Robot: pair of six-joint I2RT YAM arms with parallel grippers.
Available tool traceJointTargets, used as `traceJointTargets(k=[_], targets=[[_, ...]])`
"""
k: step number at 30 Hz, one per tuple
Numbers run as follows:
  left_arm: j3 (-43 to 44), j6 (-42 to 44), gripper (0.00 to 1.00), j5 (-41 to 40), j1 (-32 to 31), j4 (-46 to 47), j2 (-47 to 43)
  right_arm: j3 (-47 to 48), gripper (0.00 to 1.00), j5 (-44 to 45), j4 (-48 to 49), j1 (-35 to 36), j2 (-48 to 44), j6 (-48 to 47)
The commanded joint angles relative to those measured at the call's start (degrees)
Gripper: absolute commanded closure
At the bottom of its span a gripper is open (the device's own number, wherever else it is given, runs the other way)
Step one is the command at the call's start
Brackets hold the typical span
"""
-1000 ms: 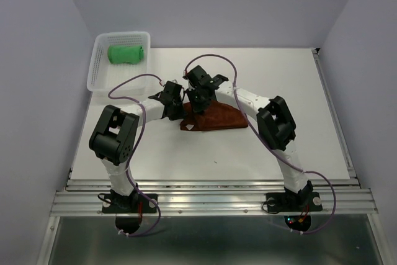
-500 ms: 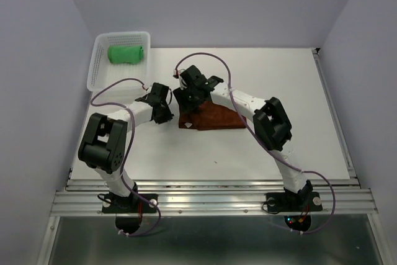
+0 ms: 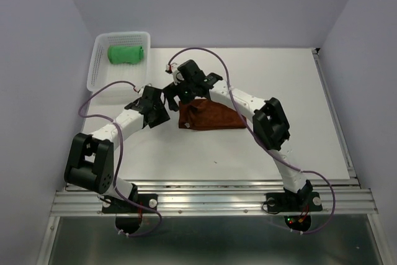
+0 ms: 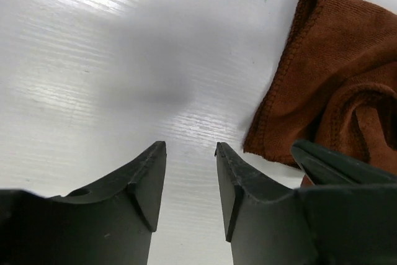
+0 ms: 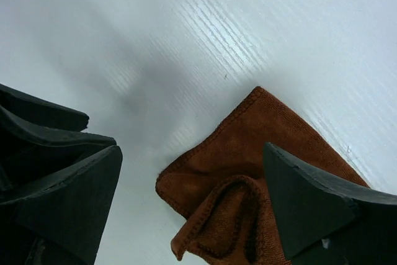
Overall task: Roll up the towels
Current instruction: Fold the towel
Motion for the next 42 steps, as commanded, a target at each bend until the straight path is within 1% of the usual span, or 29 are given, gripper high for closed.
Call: traceJointTargets(k=[1,2,5,6,8,9,11,12,13,16,18,19,21,27,32,35,36,37,40,42], targets=[[-1.24,-0.60,0.47,1.55,0.33,-0.68,-4.32,-2.94,0.00,0.80,3.13,0.38,-7.41,-1.45],[-1.41,-0.60,0.41,2.26,0.24,-0.42,-5.55,-4.71,0.00,1.76,4.10,0.38,-10.73,-1.27],[-2.21,-0.34,0.31,4.37,-0.29,0.46,-7.83,-11.29,0.00,4.05,5.94,0.38,-16.11,1.27],[-2.38,-0.42,0.25,4.81,-0.81,0.37,-8.28,-16.10,0.00,6.23,6.82,0.38,-19.61,3.45],[-2.65,-0.51,0.20,5.25,-1.34,0.28,-9.68,-21.13,0.00,8.09,7.27,0.38,-22.70,5.40],[-2.99,-0.77,0.17,5.34,-1.95,0.28,-10.21,-26.03,0.00,10.54,7.70,0.38,-25.59,7.58],[-3.26,-0.78,0.11,5.34,-2.22,-0.15,-11.44,-30.89,0.00,11.26,8.14,0.38,-28.15,8.83],[-3.78,-0.69,0.06,5.34,-2.31,-0.24,-11.88,-35.44,0.00,11.35,9.37,0.38,-29.38,10.40],[-3.96,-0.60,0.02,6.91,-2.31,-0.68,-12.85,-37.40,0.00,11.09,9.99,0.38,-31.40,10.68],[-4.75,-0.95,0.01,6.40,-2.31,-2.26,-14.08,-42.94,0.00,8.72,12.98,0.38,-33.08,11.65],[-4.84,-1.39,0.01,6.22,-2.40,-3.23,-15.40,-43.66,0.00,7.58,14.47,0.38,-32.48,11.65],[-4.84,-1.39,0.01,4.05,-2.31,-3.75,-15.93,-43.49,0.00,7.23,14.82,0.38,-31.78,11.39],[-4.23,-1.83,0.01,2.45,-2.31,-5.33,-17.16,-41.74,0.00,6.87,15.53,0.38,-28.71,11.03],[-3.53,-2.44,0.01,-1.07,-2.40,-8.41,-18.48,-32.78,0.00,11.52,16.85,0.38,-18.87,10.16],[-3.79,-2.36,0.01,-0.90,-2.31,-8.42,-18.13,-24.60,0.00,10.92,16.76,0.38,-12.00,9.54],[-3.96,-2.45,0.01,-0.90,-2.22,-8.24,-17.95,-18.37,0.00,11.79,17.11,0.38,-7.61,8.23],[-4.05,-2.53,0.01,-0.72,-2.22,-8.07,-17.95,-14.78,0.00,13.97,17.11,0.38,-5.08,7.53],[-4.05,-2.53,0.01,-0.63,-2.22,-7.98,-17.87,-13.00,0.00,13.99,17.03,0.38,-5.05,7.00],[-4.05,-2.53,0.01,-0.20,-2.22,-7.89,-17.69,-8.26,0.00,12.23,16.59,0.38,-0.76,6.29],[-3.96,-2.44,0.01,0.07,-2.31,-7.80,-17.78,-7.19,0.00,9.60,16.06,0.38,-0.57,6.29]])
